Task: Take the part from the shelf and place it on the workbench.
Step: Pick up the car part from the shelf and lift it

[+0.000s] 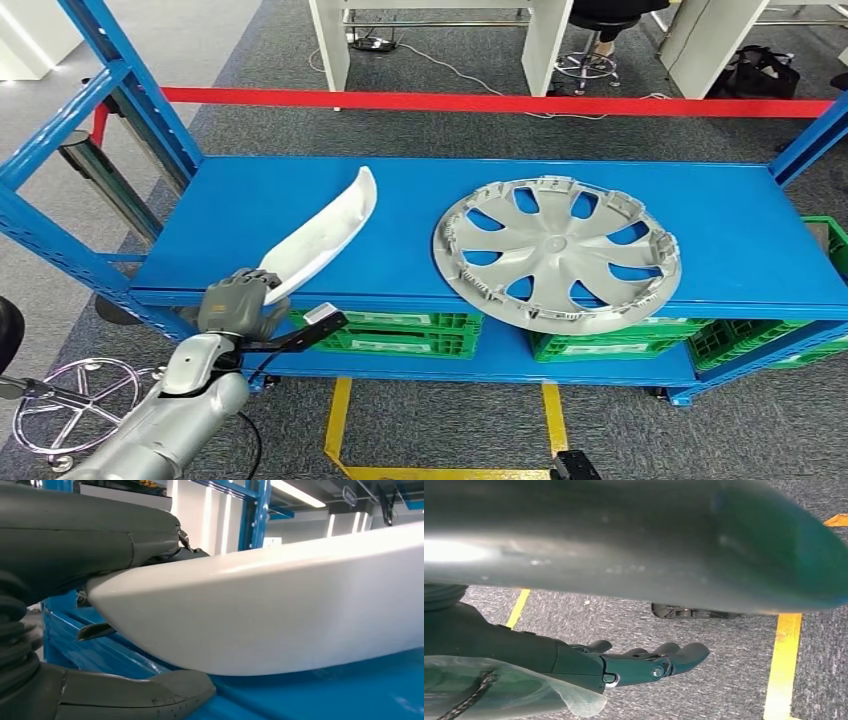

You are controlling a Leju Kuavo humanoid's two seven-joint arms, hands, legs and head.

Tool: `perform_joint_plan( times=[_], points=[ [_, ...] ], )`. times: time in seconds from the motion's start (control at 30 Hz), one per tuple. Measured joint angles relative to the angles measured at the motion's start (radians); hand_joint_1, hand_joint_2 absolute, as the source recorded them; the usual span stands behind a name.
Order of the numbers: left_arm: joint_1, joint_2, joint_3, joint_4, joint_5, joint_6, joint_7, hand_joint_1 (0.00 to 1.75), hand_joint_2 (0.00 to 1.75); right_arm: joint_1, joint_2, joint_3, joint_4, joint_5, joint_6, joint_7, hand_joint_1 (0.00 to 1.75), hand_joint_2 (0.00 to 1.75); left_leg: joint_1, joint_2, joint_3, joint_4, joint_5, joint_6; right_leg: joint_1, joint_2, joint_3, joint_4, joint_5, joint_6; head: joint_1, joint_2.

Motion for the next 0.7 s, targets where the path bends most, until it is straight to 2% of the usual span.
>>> perform_joint_plan(
  times=[0.3, 0.53, 0.7],
  points=[
    [0.046, -0.004, -0.001, -0.156, 0.003, 0.024, -0.019, 1.75, 1.75, 0.004, 0.0, 0.008, 0.0, -0.015, -0.005, -0.005, 0.0, 0.0, 0.0, 0.0, -0.002, 0.0, 0.0, 0.0, 0.0, 0.0, -0.002, 0.0, 0.0, 0.0, 0.0, 0.0],
    [0.084, -0.005, -0.006, -0.316, -0.069, 0.088, -0.02, 1.75, 1.75, 0.006, 0.0, 0.016, 0.0, -0.024, -0.007, -0.011, 0.0, 0.0, 0.0, 0.0, -0.002, 0.0, 0.0, 0.0, 0.0, 0.0, -0.002, 0.0, 0.0, 0.0, 0.0, 0.0],
    [0.106, -0.006, -0.014, -0.4, -0.106, 0.098, -0.028, 1.75, 1.75, 0.007, 0.0, 0.018, 0.0, -0.029, -0.007, -0.016, 0.0, 0.0, 0.0, 0.0, -0.002, 0.0, 0.0, 0.0, 0.0, 0.0, -0.002, 0.0, 0.0, 0.0, 0.0, 0.0]
  ],
)
